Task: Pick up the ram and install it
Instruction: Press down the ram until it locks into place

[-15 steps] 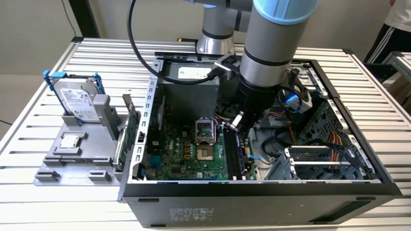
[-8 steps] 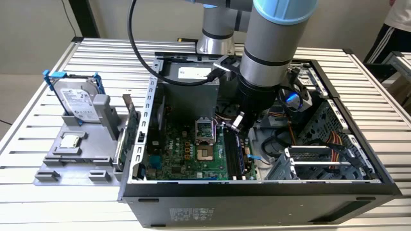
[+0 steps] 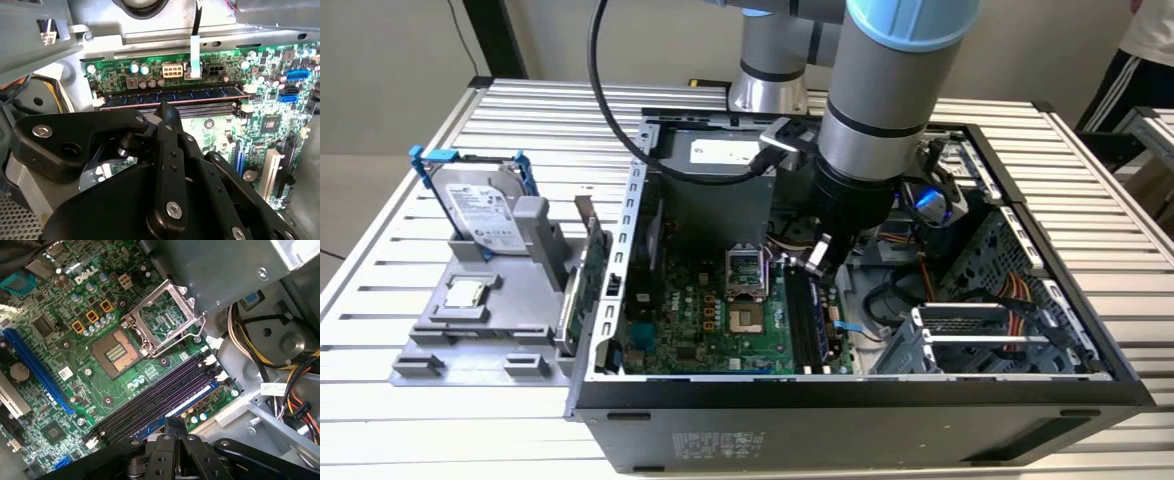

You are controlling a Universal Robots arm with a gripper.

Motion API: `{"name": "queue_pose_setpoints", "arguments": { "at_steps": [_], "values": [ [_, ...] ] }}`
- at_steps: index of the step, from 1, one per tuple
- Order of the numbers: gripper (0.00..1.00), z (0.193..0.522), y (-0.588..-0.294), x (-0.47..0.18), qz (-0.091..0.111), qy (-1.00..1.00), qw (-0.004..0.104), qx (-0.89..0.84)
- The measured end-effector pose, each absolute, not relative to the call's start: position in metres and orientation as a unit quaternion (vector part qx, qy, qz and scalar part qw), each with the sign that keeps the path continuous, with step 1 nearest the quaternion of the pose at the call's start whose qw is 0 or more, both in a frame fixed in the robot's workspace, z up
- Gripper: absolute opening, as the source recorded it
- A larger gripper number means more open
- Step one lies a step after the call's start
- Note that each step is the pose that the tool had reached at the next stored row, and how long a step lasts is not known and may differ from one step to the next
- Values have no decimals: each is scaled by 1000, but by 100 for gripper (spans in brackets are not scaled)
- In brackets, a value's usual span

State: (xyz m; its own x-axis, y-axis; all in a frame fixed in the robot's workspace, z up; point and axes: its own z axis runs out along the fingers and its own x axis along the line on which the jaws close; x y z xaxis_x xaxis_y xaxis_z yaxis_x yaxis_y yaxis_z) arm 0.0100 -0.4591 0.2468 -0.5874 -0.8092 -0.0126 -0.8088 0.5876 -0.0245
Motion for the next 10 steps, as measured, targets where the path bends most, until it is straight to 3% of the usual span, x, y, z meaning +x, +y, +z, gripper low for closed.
{"name": "queue_pose_setpoints", "arguments": {
  "at_steps": [10],
  "values": [
    [0, 247, -459, 10, -7, 859, 11, -513]
  ]
}}
